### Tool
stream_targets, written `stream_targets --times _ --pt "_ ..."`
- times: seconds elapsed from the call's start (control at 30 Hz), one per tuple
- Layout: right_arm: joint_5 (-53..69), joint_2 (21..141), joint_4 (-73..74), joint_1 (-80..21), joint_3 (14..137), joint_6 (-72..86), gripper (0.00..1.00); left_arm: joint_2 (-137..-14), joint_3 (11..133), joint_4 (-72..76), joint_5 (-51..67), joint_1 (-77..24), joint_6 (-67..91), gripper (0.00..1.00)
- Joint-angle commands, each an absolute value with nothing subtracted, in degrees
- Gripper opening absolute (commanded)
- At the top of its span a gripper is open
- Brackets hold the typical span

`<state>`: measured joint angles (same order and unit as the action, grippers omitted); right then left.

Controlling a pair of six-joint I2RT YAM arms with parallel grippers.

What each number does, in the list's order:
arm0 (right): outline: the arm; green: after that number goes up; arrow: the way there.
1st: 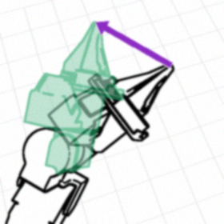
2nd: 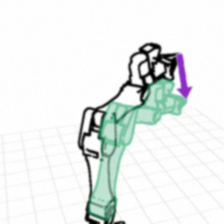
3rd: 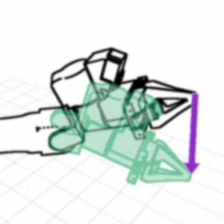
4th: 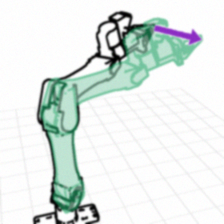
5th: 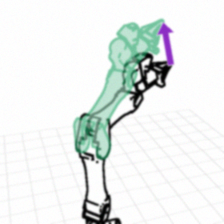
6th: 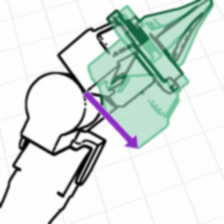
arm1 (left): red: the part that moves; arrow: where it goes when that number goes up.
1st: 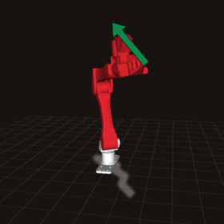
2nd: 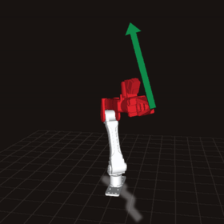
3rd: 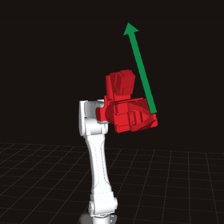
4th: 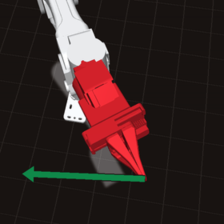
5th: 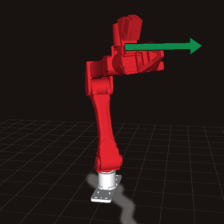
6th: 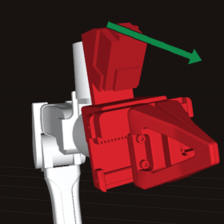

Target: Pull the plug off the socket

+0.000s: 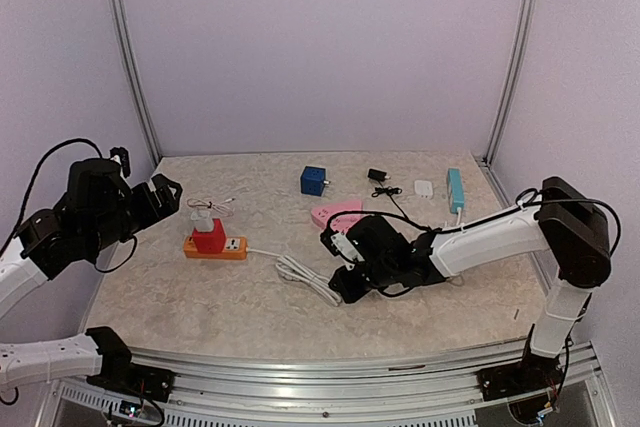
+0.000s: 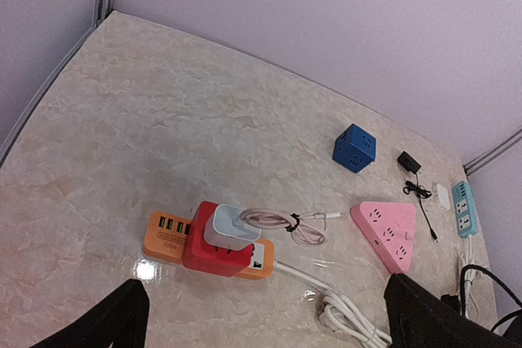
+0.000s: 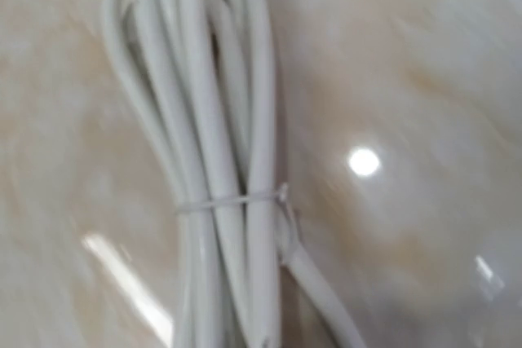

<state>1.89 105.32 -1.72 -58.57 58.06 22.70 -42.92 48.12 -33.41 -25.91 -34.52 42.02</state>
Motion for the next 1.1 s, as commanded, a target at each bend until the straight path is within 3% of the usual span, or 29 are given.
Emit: stream_targets --times 0.0,0.4,0.43,0.47,0.5,0.63,0.8,1.07 --pt "0.35 99.70 1.68 -56.14 52.26 21.01 0.00 -44.23 47.73 -29.48 -20.23 -34.26 36.31 0.99" --pt "-8.54 80.10 8.19 -49.53 36.60 25.34 0.00 -49.39 44.58 -22.41 -8.87 -34.57 29.93 0.99" --pt "-8.65 78.94 8.47 -49.08 36.04 25.60 0.12 -49.71 44.19 -21.73 -8.23 -34.69 29.58 0.99" --pt "-8.93 77.82 8.69 -48.78 35.54 25.74 0.31 -49.94 43.80 -21.11 -7.77 -34.83 29.32 0.99" --pt "-9.26 76.96 8.80 -48.66 35.18 25.75 0.41 -50.21 43.44 -20.60 -7.49 -35.01 29.07 0.99" --pt "-8.67 73.90 7.77 -48.38 34.85 24.41 0.60 -51.34 41.66 -17.70 -5.58 -35.75 28.79 0.97" --pt "-3.85 74.08 2.67 -48.30 37.13 19.97 0.66 -53.57 39.57 -14.27 -5.20 -38.99 27.92 0.90" --pt "1.11 84.42 -0.61 -48.27 45.68 16.29 0.64 -63.05 41.41 -13.40 -11.74 -44.58 31.18 0.71"
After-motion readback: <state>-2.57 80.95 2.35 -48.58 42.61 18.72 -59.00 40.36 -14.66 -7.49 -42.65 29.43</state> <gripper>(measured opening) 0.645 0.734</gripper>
